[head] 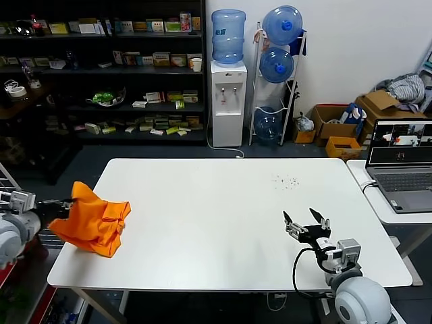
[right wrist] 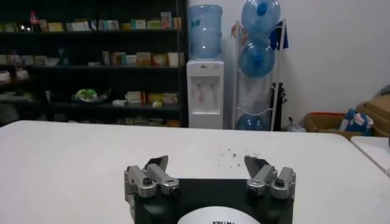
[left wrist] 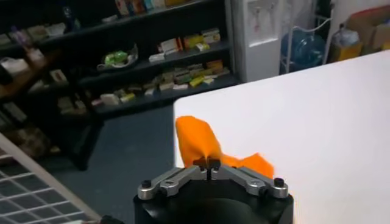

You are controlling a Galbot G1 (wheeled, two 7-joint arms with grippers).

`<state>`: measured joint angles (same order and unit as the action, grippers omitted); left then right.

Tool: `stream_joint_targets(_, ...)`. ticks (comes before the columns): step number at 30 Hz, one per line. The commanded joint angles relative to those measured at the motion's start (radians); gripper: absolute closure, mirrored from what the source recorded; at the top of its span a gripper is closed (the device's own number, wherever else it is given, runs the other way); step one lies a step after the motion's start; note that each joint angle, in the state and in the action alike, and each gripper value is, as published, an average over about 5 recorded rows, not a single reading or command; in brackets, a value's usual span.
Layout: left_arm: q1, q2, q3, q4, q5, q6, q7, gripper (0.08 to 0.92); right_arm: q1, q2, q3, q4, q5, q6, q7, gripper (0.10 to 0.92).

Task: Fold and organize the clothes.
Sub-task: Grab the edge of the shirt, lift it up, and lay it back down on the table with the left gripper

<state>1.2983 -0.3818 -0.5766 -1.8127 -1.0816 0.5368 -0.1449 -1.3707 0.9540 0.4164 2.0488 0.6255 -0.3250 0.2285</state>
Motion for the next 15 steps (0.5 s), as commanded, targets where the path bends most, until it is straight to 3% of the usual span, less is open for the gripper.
stream_joint_targets(1, -0.265, -0.330, 0.470, -0.251, -0.437, -0.032, -0.416, 0.906, -0.042, 0.021, 0.041, 0.017, -0.011, -0.013, 0.019, 0.203)
stream_joint_targets(5, -0.488, -0.633, 0.746, -0.161, -0.497, -0.057, -0.578, 0.906, -0.104, 0.036, 0.093, 0.035, -0.007, -0.025, 0.031, 0.203)
stream_joint_targets(9, -0.605, -0.874, 0.867, 0.068, -0.399, -0.075, -0.577, 0.906, -0.165, 0.057, 0.145, 0.062, 0.000, -0.036, 0.043, 0.203)
stream_joint_targets(12, -0.649, -0.999, 0.883, 0.224, -0.318, -0.078, -0.544, 0.906, -0.200, 0.069, 0.176, 0.078, 0.001, -0.040, 0.046, 0.203)
stream_joint_targets(15, -0.669, -1.052, 0.886, 0.290, -0.268, -0.080, -0.520, 0.906, -0.218, 0.072, 0.196, 0.081, 0.002, -0.040, 0.046, 0.203)
